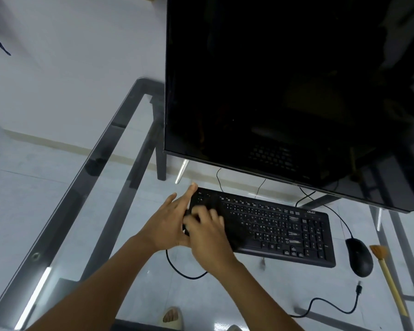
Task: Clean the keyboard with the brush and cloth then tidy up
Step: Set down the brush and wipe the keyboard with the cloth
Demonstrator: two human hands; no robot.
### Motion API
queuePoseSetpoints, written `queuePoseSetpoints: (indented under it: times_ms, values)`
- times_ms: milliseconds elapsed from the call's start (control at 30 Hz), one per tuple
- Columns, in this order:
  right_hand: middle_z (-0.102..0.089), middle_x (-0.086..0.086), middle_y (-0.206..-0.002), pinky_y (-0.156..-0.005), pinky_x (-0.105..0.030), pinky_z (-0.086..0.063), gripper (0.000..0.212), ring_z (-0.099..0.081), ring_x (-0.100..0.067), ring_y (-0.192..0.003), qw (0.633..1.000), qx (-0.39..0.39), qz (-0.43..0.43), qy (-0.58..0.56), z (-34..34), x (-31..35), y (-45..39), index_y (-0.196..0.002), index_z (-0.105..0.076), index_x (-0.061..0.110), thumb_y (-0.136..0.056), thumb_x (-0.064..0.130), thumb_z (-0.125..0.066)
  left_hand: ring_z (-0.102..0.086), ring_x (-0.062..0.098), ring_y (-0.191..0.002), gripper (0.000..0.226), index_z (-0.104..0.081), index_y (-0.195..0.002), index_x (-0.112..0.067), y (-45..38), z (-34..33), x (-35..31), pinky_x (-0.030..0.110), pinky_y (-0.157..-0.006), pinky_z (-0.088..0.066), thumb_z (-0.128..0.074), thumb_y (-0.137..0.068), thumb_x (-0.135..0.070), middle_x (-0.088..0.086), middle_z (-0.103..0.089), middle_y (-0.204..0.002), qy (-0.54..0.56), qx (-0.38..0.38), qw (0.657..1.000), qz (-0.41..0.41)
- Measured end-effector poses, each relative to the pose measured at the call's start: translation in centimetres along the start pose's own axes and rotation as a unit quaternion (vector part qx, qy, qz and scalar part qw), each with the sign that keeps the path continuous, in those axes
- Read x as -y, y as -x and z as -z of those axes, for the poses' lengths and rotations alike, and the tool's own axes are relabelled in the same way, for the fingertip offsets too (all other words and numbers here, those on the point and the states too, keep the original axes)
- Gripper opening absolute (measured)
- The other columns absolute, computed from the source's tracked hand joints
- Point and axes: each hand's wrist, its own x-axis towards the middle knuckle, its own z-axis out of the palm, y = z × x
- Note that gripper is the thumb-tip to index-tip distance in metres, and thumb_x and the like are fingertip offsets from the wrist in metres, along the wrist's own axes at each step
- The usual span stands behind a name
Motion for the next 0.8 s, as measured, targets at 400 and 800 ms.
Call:
queuePoseSetpoints:
  times_ms: [400, 800]
  values:
    - [-0.048, 0.002, -0.103, -0.081, -0.037, -0.042, 0.018, -0.045, -0.018, -0.089, 0.998, -0.024, 0.008, -0.06, 1.0, -1.4, -0.3, -0.103, -0.065, 0.024, -0.092, 0.019, -0.051, -0.024, 0.001, -0.14, 0.142, 0.018, -0.149, -0.027, 0.0, 0.2, 0.0, 0.027, -0.119, 0.002, -0.077, -0.053, -0.07, -0.01, -0.029, -0.153, 0.007, 0.0, 1.0, 0.009]
    - [-0.048, 0.005, -0.104, -0.073, -0.035, -0.049, 0.035, -0.046, -0.016, -0.09, 0.998, -0.03, -0.02, -0.054, 1.9, -6.6, 6.5, -0.102, -0.067, 0.031, -0.082, 0.003, -0.067, -0.015, 0.004, -0.143, 0.144, 0.011, -0.15, -0.029, 0.0, 0.4, -0.3, 0.031, -0.118, 0.005, -0.077, -0.046, -0.075, -0.012, -0.023, -0.155, 0.009, 0.012, 0.999, 0.038]
